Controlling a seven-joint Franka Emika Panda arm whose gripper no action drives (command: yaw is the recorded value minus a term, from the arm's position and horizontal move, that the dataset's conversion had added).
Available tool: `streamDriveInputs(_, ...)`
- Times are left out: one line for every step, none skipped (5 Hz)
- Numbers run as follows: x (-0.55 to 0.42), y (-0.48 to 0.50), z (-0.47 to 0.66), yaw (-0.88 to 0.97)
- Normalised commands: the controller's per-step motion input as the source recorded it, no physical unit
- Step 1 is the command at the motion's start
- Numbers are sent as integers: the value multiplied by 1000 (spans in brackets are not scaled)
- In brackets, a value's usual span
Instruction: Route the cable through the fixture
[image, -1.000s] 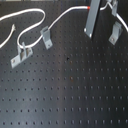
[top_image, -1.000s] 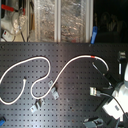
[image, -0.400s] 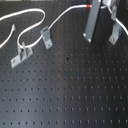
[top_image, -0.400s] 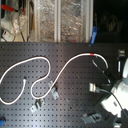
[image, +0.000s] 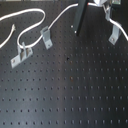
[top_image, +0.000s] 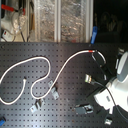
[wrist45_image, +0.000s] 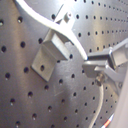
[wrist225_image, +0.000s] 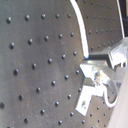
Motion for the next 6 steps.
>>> streamDriveInputs(6,1,336,-263)
streamDriveInputs(0,0,0,-286)
streamDriveInputs(-22,-18,92,-23)
streamDriveInputs(-167,-53,380,-289)
streamDriveInputs(-443,-105,165,0)
streamDriveInputs(14,-2,0,0)
